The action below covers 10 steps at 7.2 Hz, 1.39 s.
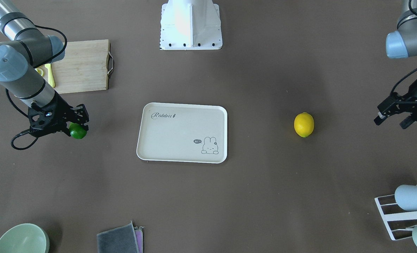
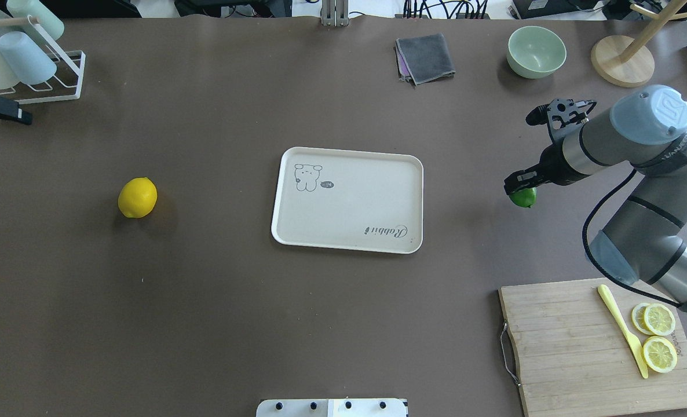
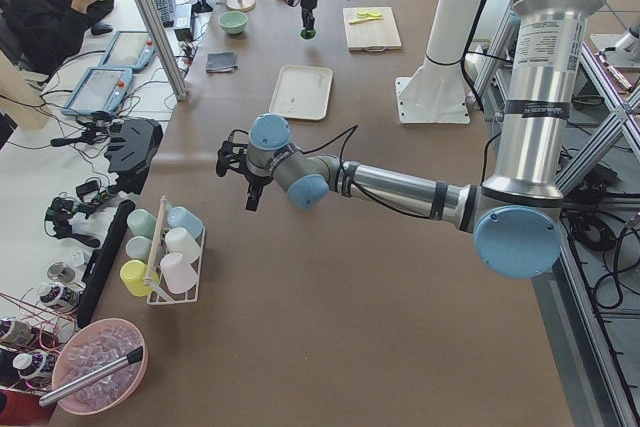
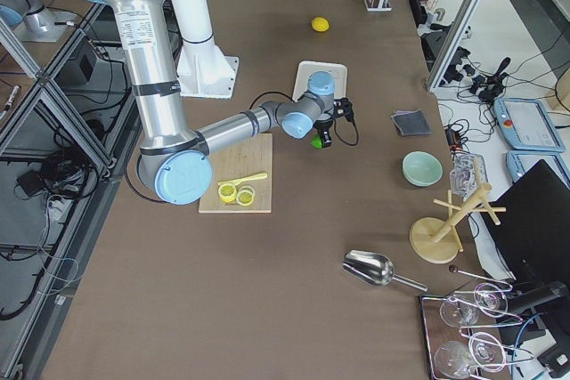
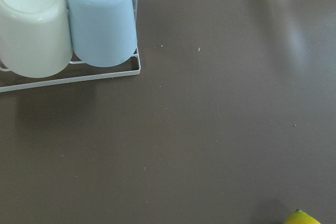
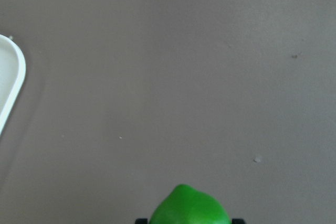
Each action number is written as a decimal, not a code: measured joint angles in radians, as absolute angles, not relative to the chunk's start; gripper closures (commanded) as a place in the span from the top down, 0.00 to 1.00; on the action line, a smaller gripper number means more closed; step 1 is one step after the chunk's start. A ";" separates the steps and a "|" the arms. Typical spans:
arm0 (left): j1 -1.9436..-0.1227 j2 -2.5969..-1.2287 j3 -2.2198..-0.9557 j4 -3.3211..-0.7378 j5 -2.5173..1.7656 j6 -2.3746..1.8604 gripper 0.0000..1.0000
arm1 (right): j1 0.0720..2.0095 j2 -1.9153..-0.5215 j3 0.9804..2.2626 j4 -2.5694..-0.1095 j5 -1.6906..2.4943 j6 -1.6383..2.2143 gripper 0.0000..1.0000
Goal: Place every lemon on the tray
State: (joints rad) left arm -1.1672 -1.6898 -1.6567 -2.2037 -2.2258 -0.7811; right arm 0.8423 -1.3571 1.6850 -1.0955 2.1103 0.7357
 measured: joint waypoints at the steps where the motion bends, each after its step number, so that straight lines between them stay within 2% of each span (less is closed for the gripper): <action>1: -1.092 -1.728 -1.658 -2.206 -2.166 -0.847 0.98 | 0.853 -1.339 1.695 -1.098 2.129 0.761 0.00; 3: -0.979 -1.770 -1.659 -2.215 -2.080 -0.904 0.98 | 0.862 -1.300 1.704 -1.098 2.144 0.817 0.00; 7: -0.819 -1.767 -1.652 -2.271 -1.924 -0.933 0.98 | 0.855 -1.220 1.713 -1.100 2.146 0.947 0.00; 10: -0.784 -1.735 -1.654 -2.273 -1.878 -0.925 0.98 | 0.834 -1.175 1.716 -1.100 2.144 1.028 0.00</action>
State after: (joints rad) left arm -0.7838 -1.7346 -1.6537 -2.2733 -1.8784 -0.9250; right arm 0.8342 -1.1748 1.7158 -1.0999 2.1444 1.0281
